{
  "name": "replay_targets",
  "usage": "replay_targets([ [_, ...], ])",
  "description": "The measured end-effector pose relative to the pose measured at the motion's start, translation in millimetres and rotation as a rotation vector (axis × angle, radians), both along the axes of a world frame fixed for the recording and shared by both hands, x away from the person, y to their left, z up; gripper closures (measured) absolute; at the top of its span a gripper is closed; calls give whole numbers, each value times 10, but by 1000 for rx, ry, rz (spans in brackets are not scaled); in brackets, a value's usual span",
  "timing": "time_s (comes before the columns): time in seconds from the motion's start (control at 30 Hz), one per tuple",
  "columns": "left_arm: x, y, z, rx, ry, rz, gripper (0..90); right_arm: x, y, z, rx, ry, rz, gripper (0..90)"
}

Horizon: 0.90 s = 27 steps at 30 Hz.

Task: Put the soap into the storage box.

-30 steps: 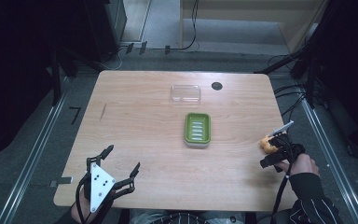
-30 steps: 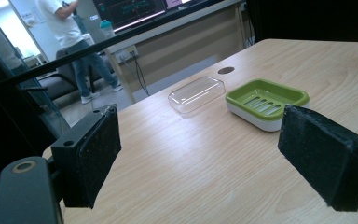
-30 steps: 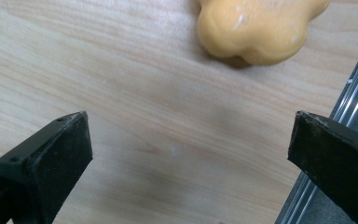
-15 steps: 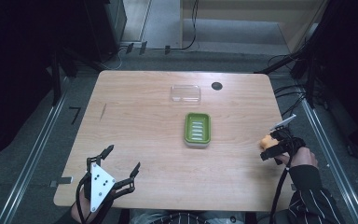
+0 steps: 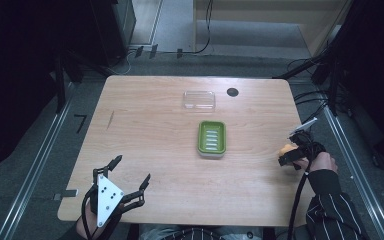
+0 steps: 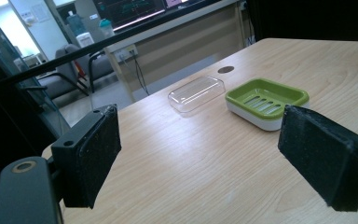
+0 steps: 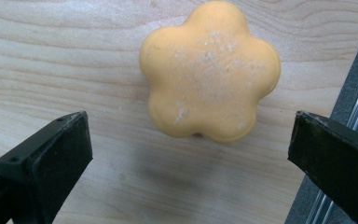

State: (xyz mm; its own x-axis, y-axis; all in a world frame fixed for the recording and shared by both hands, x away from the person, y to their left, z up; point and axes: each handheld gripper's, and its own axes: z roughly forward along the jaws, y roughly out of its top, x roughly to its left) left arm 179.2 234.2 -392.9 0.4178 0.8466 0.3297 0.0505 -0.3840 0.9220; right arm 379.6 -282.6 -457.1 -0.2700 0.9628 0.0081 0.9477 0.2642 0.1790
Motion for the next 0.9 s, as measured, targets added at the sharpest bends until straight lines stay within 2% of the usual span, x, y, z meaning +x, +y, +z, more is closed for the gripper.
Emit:
replay_targets([
  [0.27,-1,-1,-1,-1,1,0,135,100,-12,-51,-8,31,-16,16],
  [0.4,-1,-1,0,2,1,-1,135,150,-28,-96,-13,49,-30,112],
  [0.53,-1,-2,0,1,0,-1,135,177,-13,-123,-21,59,-31,158],
  [0.67,-1,0,-1,0,1,0,135,183,4,-127,-35,64,-35,307],
  [0.77,-1,-1,-2,-2,1,0,135,184,6,-130,-32,60,-35,328],
  [0.9,-2,0,0,0,0,0,135,177,2,-135,-21,72,-22,398],
])
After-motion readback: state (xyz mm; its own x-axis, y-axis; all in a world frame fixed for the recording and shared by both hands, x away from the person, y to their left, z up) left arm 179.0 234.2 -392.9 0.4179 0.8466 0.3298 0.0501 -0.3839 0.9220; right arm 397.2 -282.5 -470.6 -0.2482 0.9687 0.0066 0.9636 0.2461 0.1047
